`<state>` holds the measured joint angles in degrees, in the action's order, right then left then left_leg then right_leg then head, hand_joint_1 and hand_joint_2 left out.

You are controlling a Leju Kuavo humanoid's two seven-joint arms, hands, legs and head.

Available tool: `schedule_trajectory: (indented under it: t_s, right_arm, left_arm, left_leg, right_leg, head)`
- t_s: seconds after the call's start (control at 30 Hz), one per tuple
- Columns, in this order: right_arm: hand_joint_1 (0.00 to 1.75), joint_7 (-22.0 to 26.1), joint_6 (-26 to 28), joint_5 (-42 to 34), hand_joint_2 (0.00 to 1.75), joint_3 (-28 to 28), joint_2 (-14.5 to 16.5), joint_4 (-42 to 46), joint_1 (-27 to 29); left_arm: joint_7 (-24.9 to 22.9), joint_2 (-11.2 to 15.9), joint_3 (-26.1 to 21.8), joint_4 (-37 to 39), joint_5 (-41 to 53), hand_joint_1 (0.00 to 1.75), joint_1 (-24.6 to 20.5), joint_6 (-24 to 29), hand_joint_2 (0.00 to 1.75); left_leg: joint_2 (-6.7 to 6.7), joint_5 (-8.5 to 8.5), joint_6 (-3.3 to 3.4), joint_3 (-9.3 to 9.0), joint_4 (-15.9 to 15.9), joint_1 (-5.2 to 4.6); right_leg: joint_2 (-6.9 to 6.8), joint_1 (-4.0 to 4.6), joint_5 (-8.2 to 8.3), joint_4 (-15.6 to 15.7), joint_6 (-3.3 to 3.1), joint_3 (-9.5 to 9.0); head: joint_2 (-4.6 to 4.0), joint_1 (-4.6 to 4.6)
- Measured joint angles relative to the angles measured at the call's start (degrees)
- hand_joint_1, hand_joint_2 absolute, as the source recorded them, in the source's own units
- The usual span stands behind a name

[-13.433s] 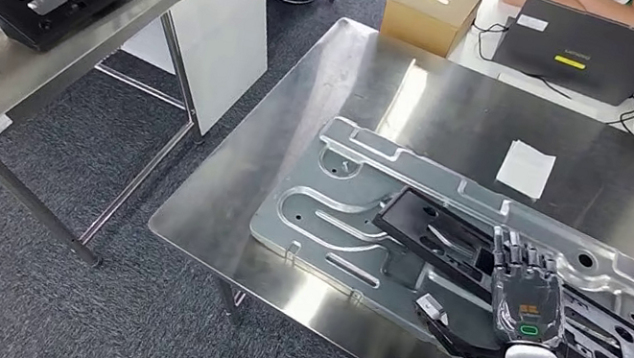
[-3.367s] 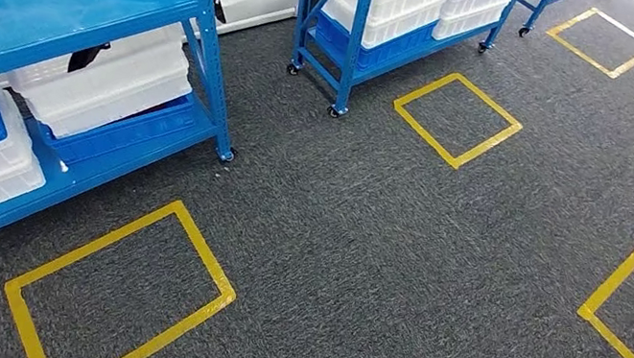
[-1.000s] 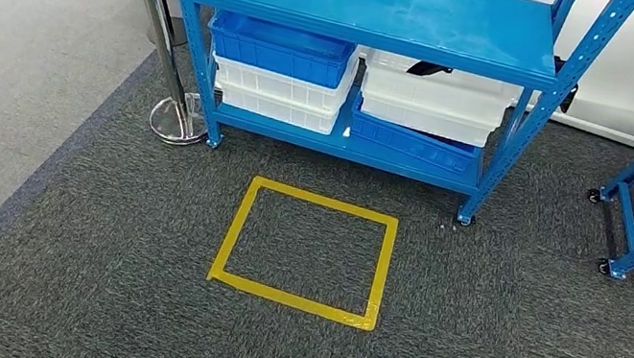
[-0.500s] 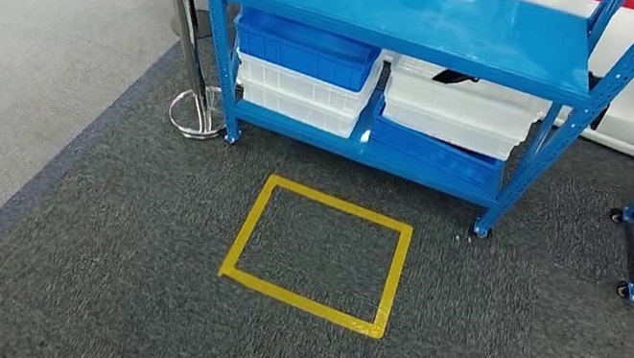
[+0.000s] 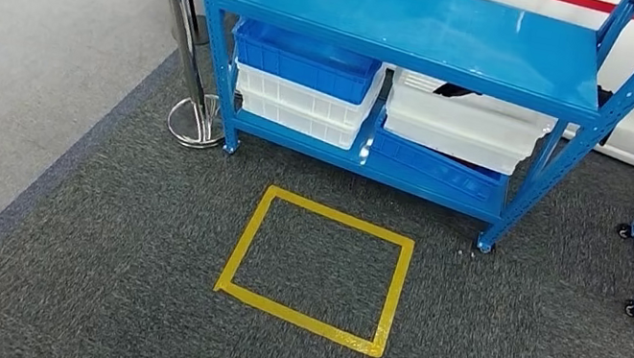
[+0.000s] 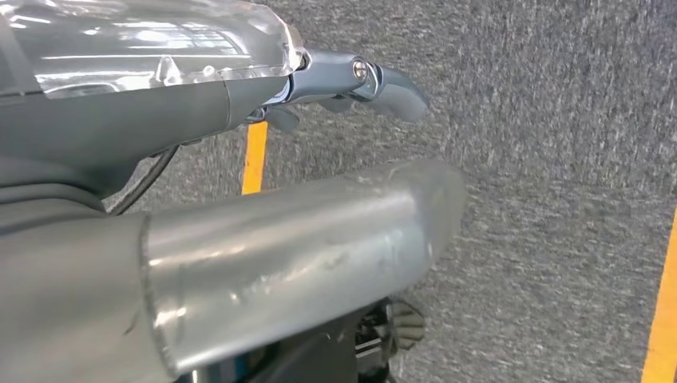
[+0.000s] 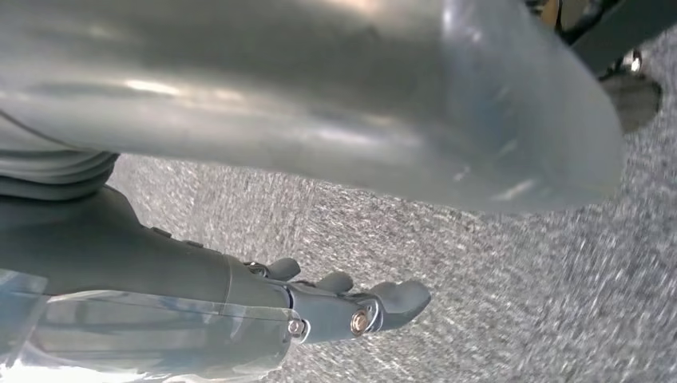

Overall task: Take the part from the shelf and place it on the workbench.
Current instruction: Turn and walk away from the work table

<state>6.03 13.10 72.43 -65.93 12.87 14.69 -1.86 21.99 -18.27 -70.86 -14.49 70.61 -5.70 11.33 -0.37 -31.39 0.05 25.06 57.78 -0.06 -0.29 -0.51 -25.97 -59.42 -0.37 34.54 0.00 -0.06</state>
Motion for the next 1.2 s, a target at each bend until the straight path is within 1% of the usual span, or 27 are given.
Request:
schedule_trajectory:
  t_s: [0.03,0.07,0.1,0.17,0.2,0.23,0.27,0.33,0.37,0.4,0.47,0.5,0.53,0.57,0.6,0.67,0.7,0.73,0.77,0.83,0.9,0.93,0.97,1.03,1.07,1.1,1.2]
  right_arm:
    - [0.0,0.0,0.0,0.0,0.0,0.0,0.0,0.0,0.1]
    - [0.0,0.0,0.0,0.0,0.0,0.0,-0.1,0.0,0.0]
    - [0.0,0.0,0.0,0.0,0.0,0.0,-0.1,0.0,0.0]
    - [0.0,0.0,0.0,0.1,0.0,0.0,-0.1,0.0,-0.1]
    - [0.0,0.0,0.0,0.1,0.0,0.0,-0.1,0.0,-0.1]
    - [0.0,0.0,0.0,0.2,0.0,0.0,-0.1,0.0,-0.1]
    - [0.0,0.0,0.0,0.2,0.0,0.0,-0.1,0.0,0.0]
    - [0.0,0.0,-0.1,0.3,0.0,0.0,-0.1,0.0,0.0]
    - [0.0,0.0,-0.1,0.3,0.0,0.0,-0.1,0.0,0.0]
    - [0.0,0.0,-0.1,0.3,0.0,0.0,-0.1,0.0,0.0]
    - [0.0,0.0,-0.1,0.4,0.0,0.0,-0.1,0.0,-0.2]
    - [0.0,0.0,-0.1,0.5,0.0,0.0,-0.1,0.0,-0.2]
    - [0.0,0.0,-0.1,0.6,0.0,0.0,-0.2,0.0,-0.2]
    - [0.0,0.0,-0.1,0.6,0.0,0.0,-0.2,0.0,-0.2]
    - [0.0,0.0,-0.1,0.6,0.0,0.0,-0.3,0.0,-0.2]
    - [0.0,0.0,-0.2,0.6,0.0,0.0,-0.3,0.0,-0.2]
    - [0.0,0.0,-0.2,0.7,0.0,0.0,-0.4,0.0,-0.2]
    - [0.0,0.0,-0.2,0.7,0.0,0.0,-0.4,0.0,-0.1]
    - [0.0,0.0,-0.2,0.7,0.0,0.0,-0.4,0.0,0.0]
    - [0.0,0.0,-0.2,0.7,0.0,0.0,-0.5,0.0,0.2]
    - [0.0,0.0,-0.3,0.8,0.0,0.0,-0.6,0.0,0.3]
    - [0.0,0.0,-0.3,0.8,0.0,0.0,-0.6,0.0,0.2]
    - [0.0,0.0,-0.3,0.8,0.0,0.0,-0.6,0.0,0.2]
    - [0.0,0.0,-0.3,0.8,0.0,0.0,-0.6,0.0,0.2]
    - [0.0,0.0,-0.4,0.9,0.0,0.0,-0.6,0.0,0.3]
    - [0.0,0.0,-0.4,0.9,0.0,0.0,-0.6,0.0,0.3]
    - [0.0,0.0,-0.5,1.0,0.0,-0.1,-0.6,0.0,0.3]
  left_arm:
    - [0.0,0.0,0.0,0.0,0.0,0.0,-0.1,0.0,0.0]
    - [0.0,0.0,0.0,0.0,0.0,0.0,-0.1,0.0,0.0]
    - [0.0,0.0,0.0,0.0,0.0,0.0,-0.2,0.0,0.0]
    - [0.0,0.0,0.0,0.0,0.0,0.0,-0.1,-0.1,0.0]
    - [0.0,0.0,0.0,0.0,0.0,0.0,-0.1,-0.1,0.0]
    - [-0.1,0.0,0.0,0.0,0.0,0.0,0.0,-0.1,0.0]
    - [-0.1,0.0,0.0,0.0,0.0,0.0,0.1,-0.2,0.0]
    - [-0.2,0.1,0.0,0.0,-0.1,0.0,0.2,-0.2,0.0]
    - [-0.2,0.1,-0.1,0.0,-0.1,0.0,0.2,-0.2,0.0]
    - [-0.2,0.1,-0.1,0.0,-0.1,0.0,0.2,-0.3,0.0]
    - [-0.3,0.2,-0.1,0.0,-0.2,0.0,0.2,-0.3,0.0]
    - [-0.3,0.2,-0.1,0.0,-0.2,0.0,0.2,-0.4,0.0]
    - [-0.3,0.2,-0.1,0.0,-0.2,0.0,0.2,-0.4,0.0]
    - [-0.3,0.2,-0.1,0.0,-0.2,0.0,0.2,-0.4,0.0]
    - [-0.3,0.2,-0.1,0.0,-0.2,0.0,0.1,-0.4,0.0]
    - [-0.3,0.2,-0.2,0.0,-0.2,0.0,0.0,-0.4,0.0]
    - [-0.3,0.2,-0.2,0.0,-0.2,0.0,0.0,-0.4,0.0]
    - [-0.4,0.2,-0.2,0.0,-0.2,0.0,0.1,-0.4,0.0]
    - [-0.4,0.2,-0.2,0.0,-0.2,0.0,0.2,-0.4,0.0]
    - [-0.4,0.2,-0.2,0.0,-0.2,0.0,0.3,-0.4,0.0]
    - [-0.5,0.2,-0.2,0.0,-0.2,0.0,0.2,-0.4,0.0]
    - [-0.5,0.2,-0.3,0.0,-0.2,0.0,0.2,-0.4,0.0]
    - [-0.6,0.2,-0.3,0.0,-0.2,0.0,0.0,-0.4,0.0]
    - [-0.7,0.2,-0.3,0.0,-0.2,0.0,-0.1,-0.4,0.0]
    - [-0.7,0.2,-0.4,0.0,-0.2,0.0,-0.1,-0.4,0.0]
    - [-0.8,0.2,-0.4,0.0,-0.3,0.0,-0.1,-0.4,0.0]
    - [-0.8,0.2,-0.5,0.0,-0.4,0.0,-0.1,-0.4,0.0]
  left_leg:
    - [0.03,-0.11,-0.22,0.32,1.3,0.05]
    - [0.06,-0.61,-0.46,1.54,3.7,0.16]
    - [0.1,-1.55,-0.71,3.54,7.1,0.31]
    - [0.09,-4.28,-1.24,8.36,14.2,0.53]
    - [0.09,-5.05,-1.41,10.21,16.0,0.62]
    - [0.1,-4.68,-1.48,11.23,16.0,0.66]
    - [0.1,-3.04,-1.4,11.45,14.2,0.67]
    - [0.19,2.53,-0.77,10.36,7.5,0.55]
    - [0.3,4.09,-0.35,9.87,4.7,0.35]
    - [0.39,5.16,0.08,9.53,3.0,0.15]
    - [0.4,4.98,0.87,9.17,2.0,-0.09]
    - [0.3,5.36,1.24,8.57,1.6,0.02]
    - [0.22,5.35,1.59,7.94,1.1,0.13]
    - [0.15,5.31,1.89,7.26,0.8,0.24]
    - [0.14,5.22,2.13,6.73,0.5,0.26]
    - [0.12,4.74,2.47,6.27,0.4,0.17]
    - [0.06,4.41,2.52,6.0,0.4,0.13]
    - [-0.02,4.02,2.5,5.59,0.4,0.11]
    - [-0.12,3.57,2.42,5.04,0.4,0.11]
    - [-0.25,2.51,2.04,3.71,0.4,0.11]
    - [-0.29,1.49,1.36,2.93,0.5,-0.02]
    - [-0.29,1.18,1.0,2.65,0.7,-0.09]
    - [-0.29,1.03,0.66,2.39,0.9,-0.16]
    - [-0.22,0.7,0.09,2.03,1.8,-0.12]
    - [-0.15,0.2,-0.22,2.64,3.2,-0.05]
    - [-0.08,-0.68,-0.52,3.97,5.7,0.1]
    - [0.02,-3.88,-1.29,10.35,14.9,0.6]
  right_leg:
    - [-0.02,-0.09,-0.26,0.2,-0.41,-0.54]
    - [-0.05,-0.18,-0.48,0.4,-0.75,-1.07]
    - [-0.09,-0.24,-0.8,0.5,-1.01,-1.51]
    - [-0.03,-0.23,-1.58,0.5,-1.27,-2.29]
    - [0.03,-0.22,-2.05,0.5,-1.27,-2.82]
    - [0.1,-0.21,-2.55,0.5,-1.23,-3.47]
    - [0.16,-0.21,-3.08,0.5,-1.14,-4.23]
    - [0.19,-0.19,-4.13,0.5,-0.86,-5.69]
    - [0.23,-0.16,-4.54,0.5,-0.63,-6.1]
    - [0.24,-0.13,-4.9,0.6,-0.31,-6.32]
    - [0.25,-0.03,-5.05,0.4,0.4,-6.69]
    - [0.19,-0.06,-5.16,0.1,0.68,-6.95]
    - [0.2,-0.09,-5.35,-0.7,0.86,-6.99]
    - [0.21,-0.14,-5.98,-2.2,1.02,-6.37]
    - [0.25,-0.22,-7.08,-4.7,1.18,-4.92]
    - [0.3,-0.27,-9.77,-11.1,1.58,-0.38]
    - [0.29,-0.28,-10.48,-13.5,1.75,1.74]
    - [0.29,-0.3,-10.12,-14.2,1.84,3.09]
    - [0.28,-0.31,-8.58,-13.1,1.86,3.49]
    - [0.27,-0.27,-3.09,-6.7,1.58,2.14]
    - [0.25,0.01,-0.57,-1.6,0.98,0.72]
    - [0.27,0.13,-0.41,-0.7,0.63,0.47]
    - [0.29,0.22,-0.9,-0.6,0.28,0.3]
    - [0.31,0.02,-0.76,-0.2,-0.41,-0.61]
    - [0.26,-0.08,-1.03,0.0,-0.78,-1.2]
    - [0.22,-0.19,-1.25,0.2,-1.07,-1.76]
    - [0.23,-0.22,-2.34,0.3,-1.46,-2.94]
  head:
    - [0.0,-0.1]
    - [-0.01,-0.21]
    - [-0.01,-0.35]
    - [-0.01,-0.52]
    - [0.0,-0.54]
    - [0.0,-0.54]
    - [0.0,-0.55]
    - [0.0,-0.53]
    - [0.0,-0.49]
    - [0.0,-0.49]
    - [0.0,-0.44]
    - [0.0,-0.48]
    - [0.0,-0.36]
    - [0.0,-0.23]
    - [0.0,-0.12]
    - [0.0,0.05]
    - [0.0,0.05]
    - [0.0,0.06]
    - [0.0,0.07]
    - [0.0,0.11]
    - [-0.01,0.09]
    - [-0.01,0.04]
    - [-0.01,0.0]
    - [-0.01,-0.05]
    - [-0.01,-0.15]
    - [0.0,-0.26]
    - [0.0,-0.44]
